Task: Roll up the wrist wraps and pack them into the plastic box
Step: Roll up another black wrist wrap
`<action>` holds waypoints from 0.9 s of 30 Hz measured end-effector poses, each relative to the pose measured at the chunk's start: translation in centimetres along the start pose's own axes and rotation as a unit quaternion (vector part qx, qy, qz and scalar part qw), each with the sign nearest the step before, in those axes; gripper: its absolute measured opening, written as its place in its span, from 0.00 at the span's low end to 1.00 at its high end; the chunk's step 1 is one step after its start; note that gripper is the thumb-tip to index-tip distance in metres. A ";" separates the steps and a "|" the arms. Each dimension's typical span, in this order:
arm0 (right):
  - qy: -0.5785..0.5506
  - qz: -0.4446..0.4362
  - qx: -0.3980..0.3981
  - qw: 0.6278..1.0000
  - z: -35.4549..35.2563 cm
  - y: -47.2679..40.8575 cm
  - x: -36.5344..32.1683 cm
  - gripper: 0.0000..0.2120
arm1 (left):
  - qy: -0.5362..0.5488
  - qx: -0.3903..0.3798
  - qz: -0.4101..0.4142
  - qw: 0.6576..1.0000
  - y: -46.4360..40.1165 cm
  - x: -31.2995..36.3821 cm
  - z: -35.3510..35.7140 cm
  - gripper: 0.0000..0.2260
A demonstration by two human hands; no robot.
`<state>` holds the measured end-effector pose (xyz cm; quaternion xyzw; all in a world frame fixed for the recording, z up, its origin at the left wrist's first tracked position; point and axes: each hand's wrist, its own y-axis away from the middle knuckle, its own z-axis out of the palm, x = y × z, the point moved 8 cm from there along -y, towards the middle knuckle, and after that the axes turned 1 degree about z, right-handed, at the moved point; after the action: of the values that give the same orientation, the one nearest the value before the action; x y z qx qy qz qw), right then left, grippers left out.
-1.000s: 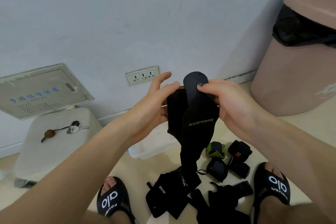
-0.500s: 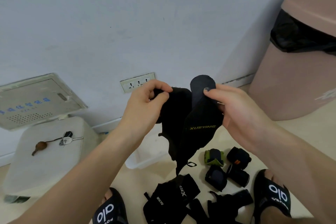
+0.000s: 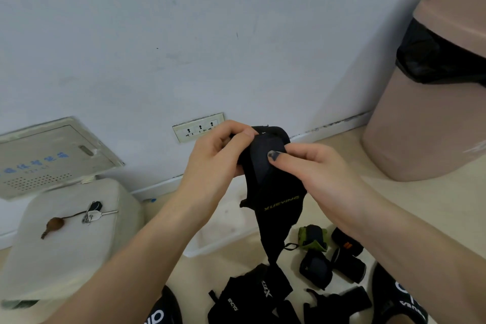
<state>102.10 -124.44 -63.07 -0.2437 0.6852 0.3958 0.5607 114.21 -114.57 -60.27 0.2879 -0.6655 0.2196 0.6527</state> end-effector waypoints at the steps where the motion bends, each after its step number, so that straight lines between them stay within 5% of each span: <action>1: 0.002 0.000 -0.001 1.000 0.0 -0.1 0.0 0.15 | 0.001 -0.001 0.002 1.000 -0.1 0.0 -0.1 0.08; 7: -0.008 0.022 0.000 1.000 0.3 -0.5 0.5 0.12 | -0.037 0.005 0.018 0.999 -0.6 0.1 -0.5 0.02; 27: 0.028 0.030 0.032 0.999 0.0 0.0 0.9 0.12 | -0.048 0.030 0.037 0.998 -0.1 0.5 -0.9 0.10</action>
<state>101.84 -124.35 -63.98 -0.2155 0.7202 0.3833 0.5366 114.95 -114.15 -59.75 0.2927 -0.6994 0.2492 0.6025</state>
